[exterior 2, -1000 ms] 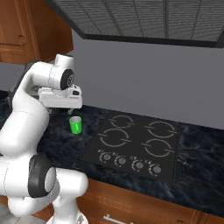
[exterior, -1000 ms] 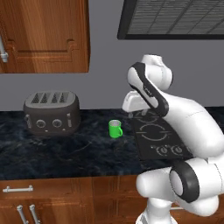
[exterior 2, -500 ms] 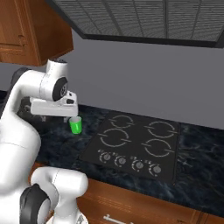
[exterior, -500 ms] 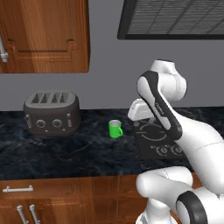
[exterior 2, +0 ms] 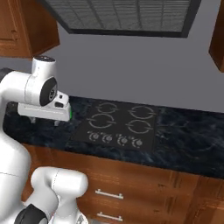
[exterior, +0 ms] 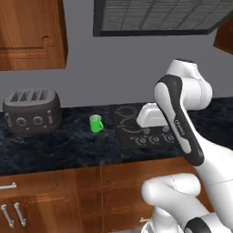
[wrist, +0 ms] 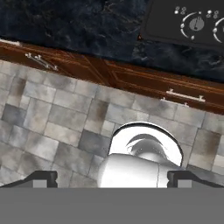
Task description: Clear the mugs and bowl far away from the sink.
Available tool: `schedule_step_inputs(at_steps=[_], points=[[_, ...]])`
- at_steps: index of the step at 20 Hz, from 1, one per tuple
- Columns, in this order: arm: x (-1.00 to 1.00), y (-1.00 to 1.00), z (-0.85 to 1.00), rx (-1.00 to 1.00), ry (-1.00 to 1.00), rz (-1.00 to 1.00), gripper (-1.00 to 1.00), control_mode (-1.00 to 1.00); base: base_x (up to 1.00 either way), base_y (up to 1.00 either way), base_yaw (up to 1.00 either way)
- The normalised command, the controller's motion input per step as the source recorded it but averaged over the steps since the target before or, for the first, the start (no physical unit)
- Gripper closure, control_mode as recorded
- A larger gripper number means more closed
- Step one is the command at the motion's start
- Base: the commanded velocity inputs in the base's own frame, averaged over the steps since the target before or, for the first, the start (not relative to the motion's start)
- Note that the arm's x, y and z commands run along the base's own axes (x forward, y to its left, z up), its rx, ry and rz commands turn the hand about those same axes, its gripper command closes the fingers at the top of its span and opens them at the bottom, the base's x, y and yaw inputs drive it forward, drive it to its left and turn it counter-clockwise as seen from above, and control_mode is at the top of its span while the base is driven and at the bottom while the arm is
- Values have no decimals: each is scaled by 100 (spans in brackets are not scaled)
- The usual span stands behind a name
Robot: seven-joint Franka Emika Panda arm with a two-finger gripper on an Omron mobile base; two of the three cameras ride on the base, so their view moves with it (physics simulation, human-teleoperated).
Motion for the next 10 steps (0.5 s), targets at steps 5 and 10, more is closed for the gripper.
schedule_step_inputs(at_steps=[5,10], points=[[0,0,0,0,0,0,-100,100,-31,-47,-62],[0,0,0,0,0,0,-100,100,0,0,-100]])
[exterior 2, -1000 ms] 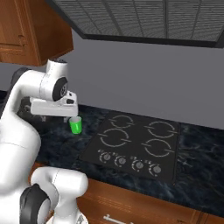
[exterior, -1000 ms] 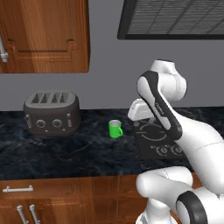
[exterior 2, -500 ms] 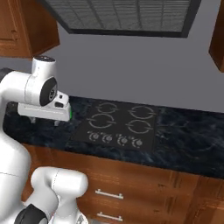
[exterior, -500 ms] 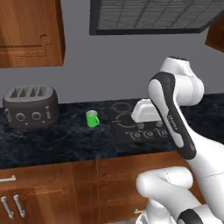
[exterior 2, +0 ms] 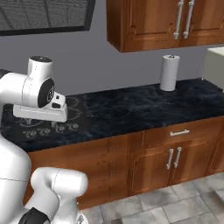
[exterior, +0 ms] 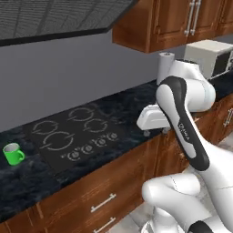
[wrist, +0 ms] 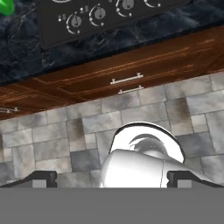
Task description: Clear the mugs and bowl far away from the sink.
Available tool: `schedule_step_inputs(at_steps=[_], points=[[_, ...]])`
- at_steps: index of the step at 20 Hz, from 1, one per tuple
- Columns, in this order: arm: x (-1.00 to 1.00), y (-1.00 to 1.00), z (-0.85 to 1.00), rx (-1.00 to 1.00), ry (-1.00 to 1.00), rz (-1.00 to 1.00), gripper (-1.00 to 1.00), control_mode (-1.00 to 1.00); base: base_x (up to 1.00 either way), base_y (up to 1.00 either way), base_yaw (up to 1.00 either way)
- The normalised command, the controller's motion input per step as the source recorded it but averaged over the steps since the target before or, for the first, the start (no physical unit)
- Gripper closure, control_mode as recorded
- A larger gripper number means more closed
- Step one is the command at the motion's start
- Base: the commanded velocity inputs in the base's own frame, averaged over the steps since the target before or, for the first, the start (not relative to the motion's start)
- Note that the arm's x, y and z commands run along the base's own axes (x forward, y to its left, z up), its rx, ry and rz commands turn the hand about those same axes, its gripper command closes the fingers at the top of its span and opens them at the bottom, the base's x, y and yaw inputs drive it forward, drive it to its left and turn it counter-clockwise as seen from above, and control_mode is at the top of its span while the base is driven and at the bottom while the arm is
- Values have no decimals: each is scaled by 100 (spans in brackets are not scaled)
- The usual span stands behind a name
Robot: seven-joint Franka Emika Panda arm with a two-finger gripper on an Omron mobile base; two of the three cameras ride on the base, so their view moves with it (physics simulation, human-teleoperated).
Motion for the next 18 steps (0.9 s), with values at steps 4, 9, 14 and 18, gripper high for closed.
schedule_step_inputs(at_steps=[4,9,14,18], points=[[0,0,0,0,0,0,-100,100,0,0,-100],[0,0,0,0,0,0,-100,100,0,0,-100],[0,0,0,0,0,0,-100,100,0,0,-100],[0,0,0,0,0,0,-100,100,0,0,-100]])
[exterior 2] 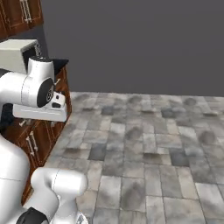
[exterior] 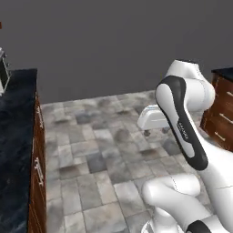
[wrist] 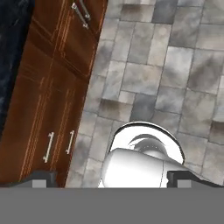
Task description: Clear the mugs and bowl far away from the sink.
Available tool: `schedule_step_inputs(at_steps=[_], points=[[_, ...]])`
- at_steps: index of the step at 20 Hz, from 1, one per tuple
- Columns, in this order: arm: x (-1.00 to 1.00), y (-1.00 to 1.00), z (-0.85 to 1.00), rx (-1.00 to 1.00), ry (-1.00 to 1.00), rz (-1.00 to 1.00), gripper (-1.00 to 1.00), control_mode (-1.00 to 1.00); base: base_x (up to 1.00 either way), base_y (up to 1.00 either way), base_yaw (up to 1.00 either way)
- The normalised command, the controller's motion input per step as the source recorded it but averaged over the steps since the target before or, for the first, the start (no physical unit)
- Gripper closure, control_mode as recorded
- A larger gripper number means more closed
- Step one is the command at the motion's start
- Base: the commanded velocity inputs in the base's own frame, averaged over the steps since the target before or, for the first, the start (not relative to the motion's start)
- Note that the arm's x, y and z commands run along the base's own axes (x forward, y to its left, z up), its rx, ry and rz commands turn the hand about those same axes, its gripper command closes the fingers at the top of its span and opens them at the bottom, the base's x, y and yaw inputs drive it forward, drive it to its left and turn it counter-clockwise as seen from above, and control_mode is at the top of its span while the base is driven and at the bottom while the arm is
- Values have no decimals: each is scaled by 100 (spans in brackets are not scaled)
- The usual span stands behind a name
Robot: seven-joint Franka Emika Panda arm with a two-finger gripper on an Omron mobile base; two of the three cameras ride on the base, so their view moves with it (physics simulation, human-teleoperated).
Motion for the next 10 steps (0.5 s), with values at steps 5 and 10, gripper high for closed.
schedule_step_inputs(at_steps=[5,10], points=[[0,0,0,0,0,0,-100,100,0,0,-100],[0,0,0,0,0,0,-100,100,0,-15,-95]])
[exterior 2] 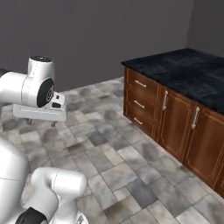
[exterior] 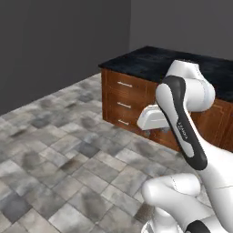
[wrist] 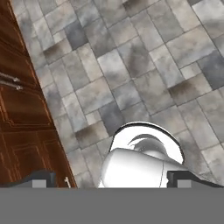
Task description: Clear the mugs and bowl far away from the sink.
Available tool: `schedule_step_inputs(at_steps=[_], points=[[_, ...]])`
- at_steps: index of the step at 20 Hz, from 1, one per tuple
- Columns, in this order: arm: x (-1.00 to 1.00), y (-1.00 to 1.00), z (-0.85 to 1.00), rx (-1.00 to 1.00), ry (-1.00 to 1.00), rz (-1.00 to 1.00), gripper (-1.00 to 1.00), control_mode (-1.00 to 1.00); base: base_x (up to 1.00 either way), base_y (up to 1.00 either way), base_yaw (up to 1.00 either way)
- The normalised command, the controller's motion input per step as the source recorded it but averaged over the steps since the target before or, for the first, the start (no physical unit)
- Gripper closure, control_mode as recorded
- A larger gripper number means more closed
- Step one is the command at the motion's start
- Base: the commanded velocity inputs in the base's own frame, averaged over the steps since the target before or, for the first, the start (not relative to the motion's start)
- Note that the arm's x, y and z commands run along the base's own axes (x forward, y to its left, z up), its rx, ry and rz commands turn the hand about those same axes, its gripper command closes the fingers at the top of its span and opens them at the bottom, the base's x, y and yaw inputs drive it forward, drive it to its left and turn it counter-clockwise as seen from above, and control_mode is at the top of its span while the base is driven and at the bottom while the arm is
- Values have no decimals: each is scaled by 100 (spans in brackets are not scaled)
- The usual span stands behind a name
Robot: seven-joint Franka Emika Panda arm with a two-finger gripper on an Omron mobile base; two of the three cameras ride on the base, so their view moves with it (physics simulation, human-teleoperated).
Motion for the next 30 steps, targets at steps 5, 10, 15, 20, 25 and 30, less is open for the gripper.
schedule_step_inputs(at_steps=[5,10,15,20,25,30], points=[[0,0,0,0,0,0,-100,100,3,-77,-80],[0,0,0,0,0,0,-100,100,5,-100,-68],[0,0,0,0,0,0,-100,100,5,-100,-63],[0,0,0,0,0,0,-100,100,20,-100,-56],[0,0,0,0,0,0,-100,100,42,-100,-45],[0,0,0,0,0,0,-100,100,87,-67,-41]])
